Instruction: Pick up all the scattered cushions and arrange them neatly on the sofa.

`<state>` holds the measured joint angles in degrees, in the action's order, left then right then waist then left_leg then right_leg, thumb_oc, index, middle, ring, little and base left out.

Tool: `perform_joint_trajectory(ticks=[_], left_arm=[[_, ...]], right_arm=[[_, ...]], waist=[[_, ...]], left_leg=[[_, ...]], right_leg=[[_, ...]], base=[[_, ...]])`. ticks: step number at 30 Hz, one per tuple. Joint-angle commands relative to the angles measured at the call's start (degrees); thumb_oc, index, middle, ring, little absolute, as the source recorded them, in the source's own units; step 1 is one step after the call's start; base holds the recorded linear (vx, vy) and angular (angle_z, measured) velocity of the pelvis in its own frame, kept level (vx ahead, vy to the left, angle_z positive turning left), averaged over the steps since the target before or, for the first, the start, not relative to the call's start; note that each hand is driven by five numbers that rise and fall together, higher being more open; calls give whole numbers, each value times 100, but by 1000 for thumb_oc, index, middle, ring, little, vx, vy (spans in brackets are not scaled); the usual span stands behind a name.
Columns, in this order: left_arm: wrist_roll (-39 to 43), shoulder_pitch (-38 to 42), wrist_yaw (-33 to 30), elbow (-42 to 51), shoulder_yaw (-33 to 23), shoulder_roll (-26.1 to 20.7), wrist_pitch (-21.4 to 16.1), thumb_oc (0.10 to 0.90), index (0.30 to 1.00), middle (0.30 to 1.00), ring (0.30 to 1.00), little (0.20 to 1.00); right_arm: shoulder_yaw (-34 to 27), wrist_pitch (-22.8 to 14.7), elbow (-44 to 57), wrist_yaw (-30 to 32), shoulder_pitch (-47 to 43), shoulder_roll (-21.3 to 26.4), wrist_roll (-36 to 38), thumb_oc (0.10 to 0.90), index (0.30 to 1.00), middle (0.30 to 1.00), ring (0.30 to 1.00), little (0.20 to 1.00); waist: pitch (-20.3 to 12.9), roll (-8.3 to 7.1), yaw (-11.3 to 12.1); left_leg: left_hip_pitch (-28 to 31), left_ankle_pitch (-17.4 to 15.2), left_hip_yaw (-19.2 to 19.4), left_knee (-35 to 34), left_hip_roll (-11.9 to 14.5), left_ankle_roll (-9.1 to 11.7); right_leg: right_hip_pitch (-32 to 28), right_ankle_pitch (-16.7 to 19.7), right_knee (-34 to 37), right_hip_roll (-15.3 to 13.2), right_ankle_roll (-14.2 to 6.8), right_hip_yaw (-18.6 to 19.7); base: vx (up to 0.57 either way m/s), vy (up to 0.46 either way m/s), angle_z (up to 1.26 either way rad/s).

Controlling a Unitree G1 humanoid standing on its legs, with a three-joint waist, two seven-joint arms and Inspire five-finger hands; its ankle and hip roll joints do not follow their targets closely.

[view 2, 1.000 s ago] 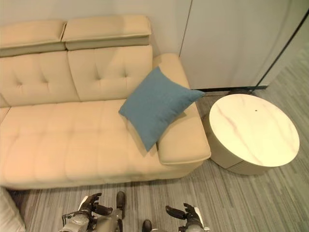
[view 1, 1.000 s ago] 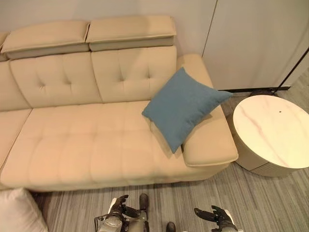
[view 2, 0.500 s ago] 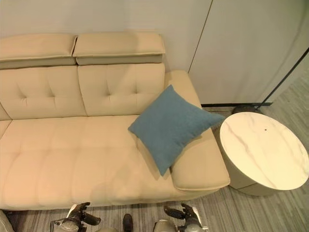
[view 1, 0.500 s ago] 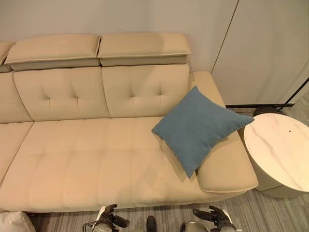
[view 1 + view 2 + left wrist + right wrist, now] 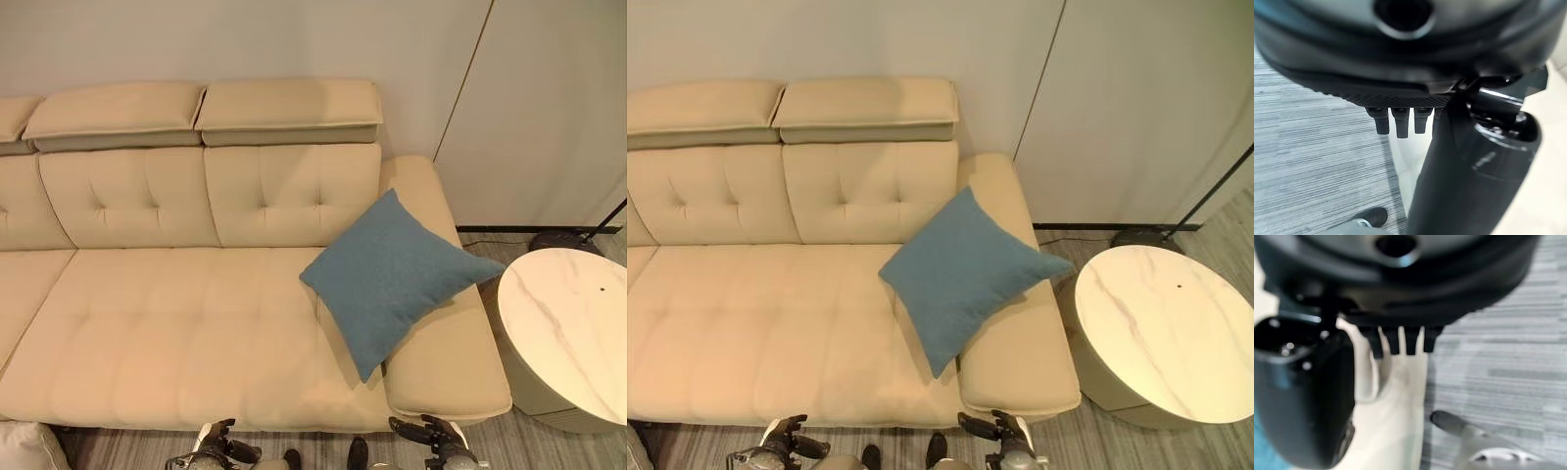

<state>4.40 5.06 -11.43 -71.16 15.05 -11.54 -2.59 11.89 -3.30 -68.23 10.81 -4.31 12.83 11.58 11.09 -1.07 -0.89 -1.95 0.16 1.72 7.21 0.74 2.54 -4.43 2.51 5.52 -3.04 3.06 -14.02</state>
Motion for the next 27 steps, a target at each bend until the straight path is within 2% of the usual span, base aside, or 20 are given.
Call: perform_joint_trajectory(ticks=[1, 3, 5, 12, 18, 22, 26, 27], left_arm=[[-61, 95, 28, -38, 190, 191, -131, 800, 900, 900, 900, 900], [-52, 97, 36, -29, 213, 210, -133, 800, 900, 900, 900, 900], [-130, 51, 20, -35, 252, 239, -104, 800, 900, 900, 900, 900], [-168, 34, -4, -41, 233, 212, -112, 800, 900, 900, 900, 900], [-221, 127, -143, 41, 181, 21, -139, 800, 900, 900, 900, 900], [-198, 192, -215, 113, 113, -76, -146, 800, 900, 900, 900, 900], [-218, 200, -284, 113, 61, -136, -142, 800, 900, 900, 900, 900], [-213, 192, -299, 114, 31, -124, -134, 800, 900, 900, 900, 900]], right_arm=[[-65, -329, 403, 100, -70, 136, 153, 800, 900, 900, 900, 900], [-102, -312, 446, 104, -31, 134, 163, 800, 900, 900, 900, 900], [-130, -297, 468, 115, 36, 94, 100, 800, 900, 900, 900, 900], [-140, -270, 545, 157, 82, 88, -9, 800, 900, 900, 900, 900], [-286, -205, 921, 379, 226, 212, -171, 800, 900, 900, 900, 900], [-384, -201, 1267, 490, 362, 294, -230, 800, 900, 900, 900, 900], [-653, -203, 1966, 611, 631, 386, -206, 800, 900, 900, 900, 900], [-778, -234, 2415, 645, 784, 382, -133, 800, 900, 900, 900, 900]], waist=[[16, 45, 38], [13, 121, 20], [-91, 173, -40], [-138, 165, -67], [-114, 28, -149], [-105, -48, -193], [-96, -135, -278], [-90, -163, -306]], left_leg=[[-129, -169, -113, -435, 169, 9], [-77, -69, -96, -701, 229, 31], [131, -45, -99, -916, 180, 19], [366, -135, 73, -1127, 29, -95], [385, -271, 416, -1221, -117, -284], [382, -316, 528, -1221, -139, -336], [419, -393, 618, -1221, -171, -382], [442, -424, 654, -1221, -181, -403]], right_leg=[[-42, -598, -351, -34, -567, 246], [-67, -611, -335, -52, -598, 259], [-106, -544, -285, -128, -682, 333], [-7, -355, -249, -295, -861, 572], [374, -150, -440, -469, -1124, 861], [506, -107, -543, -510, -1198, 942], [601, -47, -623, -557, -1270, 1004], [636, -17, -660, -583, -1300, 997]], base=[[86, 155, -4], [77, 170, -5], [94, 219, -12], [24, 168, -20], [-39, 176, -41], [-25, 89, -27], [-13, 73, -15], [0, 53, -16]])
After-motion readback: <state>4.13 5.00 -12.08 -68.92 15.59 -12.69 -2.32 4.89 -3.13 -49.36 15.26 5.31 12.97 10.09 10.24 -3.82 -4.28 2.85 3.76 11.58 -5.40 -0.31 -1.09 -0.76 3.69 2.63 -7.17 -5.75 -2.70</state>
